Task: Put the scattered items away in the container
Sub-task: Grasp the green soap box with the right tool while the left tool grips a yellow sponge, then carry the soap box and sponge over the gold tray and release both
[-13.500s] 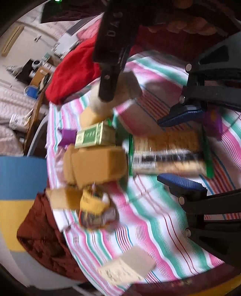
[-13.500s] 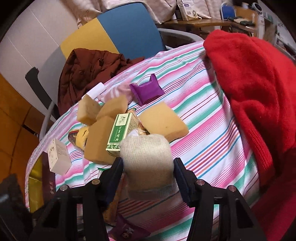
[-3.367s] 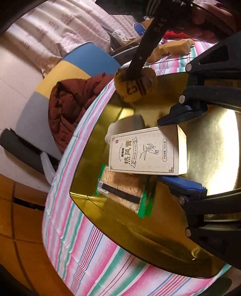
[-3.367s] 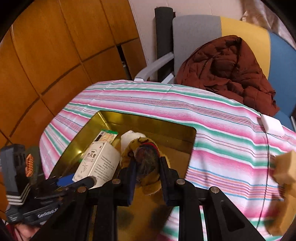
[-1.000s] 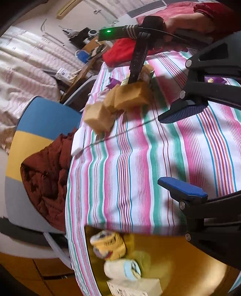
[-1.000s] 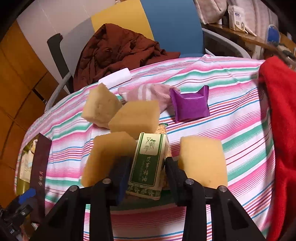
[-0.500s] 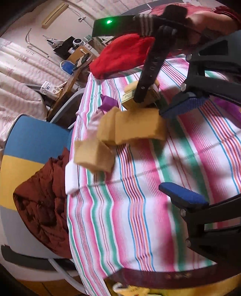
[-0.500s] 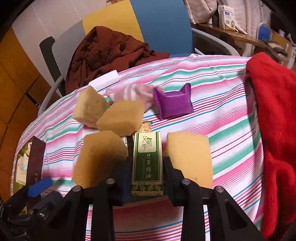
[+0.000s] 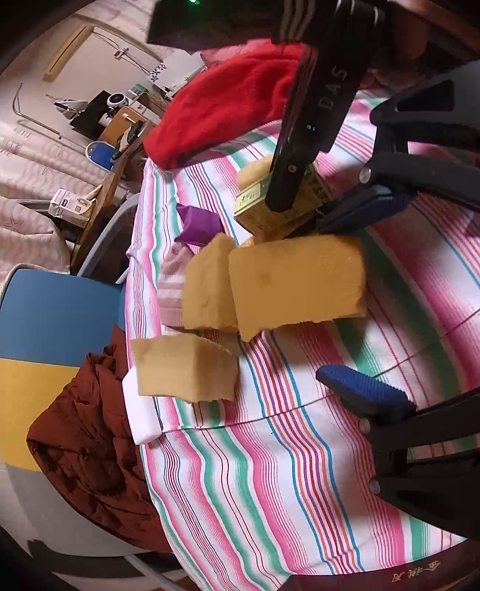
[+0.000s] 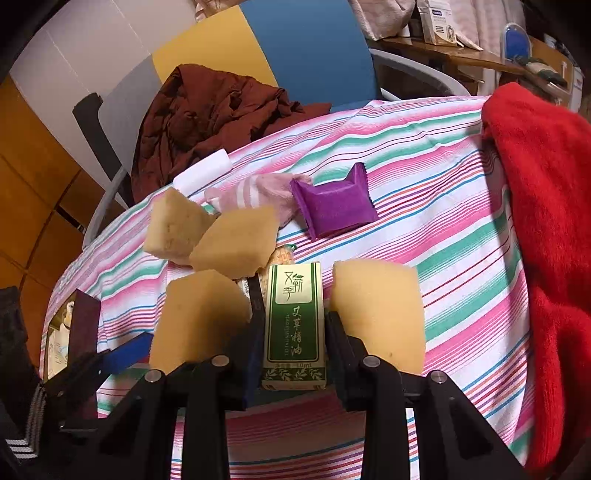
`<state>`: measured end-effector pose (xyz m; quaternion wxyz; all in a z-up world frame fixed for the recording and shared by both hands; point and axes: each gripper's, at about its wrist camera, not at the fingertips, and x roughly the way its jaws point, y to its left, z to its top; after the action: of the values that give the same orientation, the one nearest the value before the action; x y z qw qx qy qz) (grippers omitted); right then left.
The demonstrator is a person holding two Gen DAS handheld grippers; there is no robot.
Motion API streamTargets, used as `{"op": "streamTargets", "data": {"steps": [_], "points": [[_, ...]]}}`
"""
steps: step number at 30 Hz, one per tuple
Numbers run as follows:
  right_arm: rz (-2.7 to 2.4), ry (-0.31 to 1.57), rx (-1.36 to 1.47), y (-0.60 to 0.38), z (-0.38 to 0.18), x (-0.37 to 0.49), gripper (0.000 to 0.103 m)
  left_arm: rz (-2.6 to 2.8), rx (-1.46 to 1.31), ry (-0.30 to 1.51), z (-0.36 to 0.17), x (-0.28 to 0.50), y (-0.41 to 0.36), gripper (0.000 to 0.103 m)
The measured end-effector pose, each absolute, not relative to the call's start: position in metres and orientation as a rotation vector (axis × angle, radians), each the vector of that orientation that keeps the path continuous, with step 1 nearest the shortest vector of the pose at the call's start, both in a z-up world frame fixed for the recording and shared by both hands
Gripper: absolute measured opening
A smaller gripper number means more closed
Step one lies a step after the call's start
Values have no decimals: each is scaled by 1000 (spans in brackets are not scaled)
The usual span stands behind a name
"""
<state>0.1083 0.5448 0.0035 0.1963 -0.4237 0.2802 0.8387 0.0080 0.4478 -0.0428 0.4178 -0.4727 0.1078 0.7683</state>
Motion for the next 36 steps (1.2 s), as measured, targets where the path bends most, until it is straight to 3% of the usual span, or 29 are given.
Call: {"op": "streamTargets", "data": {"steps": [5, 10, 21, 36], "points": [[2350, 751, -1209, 541, 2, 105, 33, 1840, -1237, 141, -53, 4, 444, 40], [2355, 727, -1215, 538, 2, 103, 33, 1878, -1161, 229, -50, 15, 440, 39], [2443, 659, -1212, 523, 8, 96, 33, 1979, -1124, 201, -42, 21, 392, 38], [2586, 576, -1222, 493, 15, 87, 33, 2100, -1106, 59, -23, 18, 306, 38]]}}
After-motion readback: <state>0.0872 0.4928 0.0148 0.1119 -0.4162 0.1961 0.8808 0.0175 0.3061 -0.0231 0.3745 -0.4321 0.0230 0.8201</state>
